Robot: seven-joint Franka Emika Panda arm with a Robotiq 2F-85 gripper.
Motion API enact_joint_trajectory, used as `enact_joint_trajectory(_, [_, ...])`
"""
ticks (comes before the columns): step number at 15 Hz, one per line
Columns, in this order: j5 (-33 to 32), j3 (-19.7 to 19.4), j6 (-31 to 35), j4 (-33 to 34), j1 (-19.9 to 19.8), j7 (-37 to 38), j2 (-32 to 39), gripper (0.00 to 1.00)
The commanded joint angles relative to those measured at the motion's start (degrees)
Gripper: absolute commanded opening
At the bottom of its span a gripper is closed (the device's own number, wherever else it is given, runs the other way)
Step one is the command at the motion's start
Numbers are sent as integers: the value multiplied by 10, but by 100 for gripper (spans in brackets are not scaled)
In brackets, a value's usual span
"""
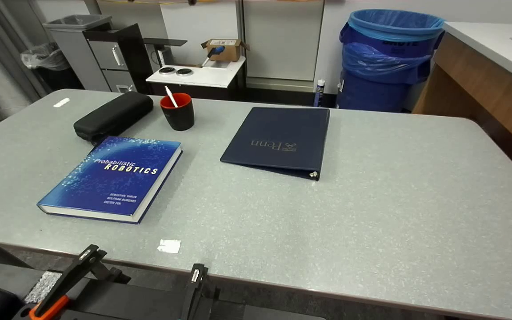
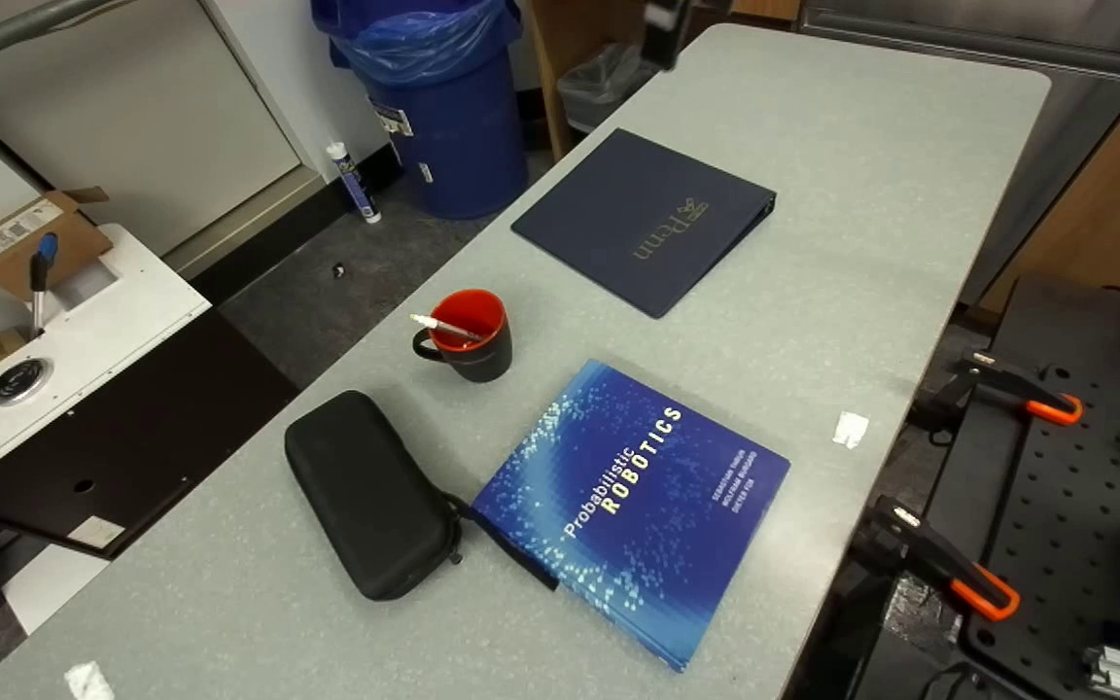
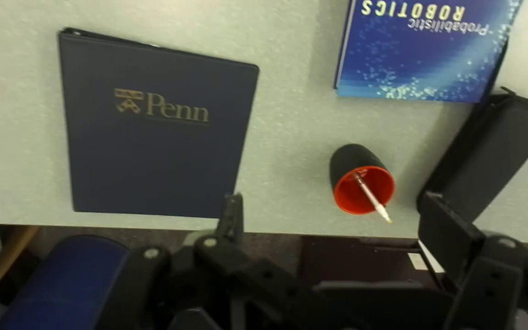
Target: Remove the pen from the mug and put it on the table
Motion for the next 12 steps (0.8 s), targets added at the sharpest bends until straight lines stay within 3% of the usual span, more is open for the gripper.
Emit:
enact_joint_trajectory(1, [48, 29, 27, 96, 28, 21, 124, 100])
enact_joint_trajectory(3, [51, 42, 13, 129, 27, 27, 151, 100])
enact_joint_trajectory(4, [34, 44, 23, 82, 19, 21, 114, 100])
enact_joint_trajectory(12, [44, 50, 19, 129, 22, 8, 161, 100])
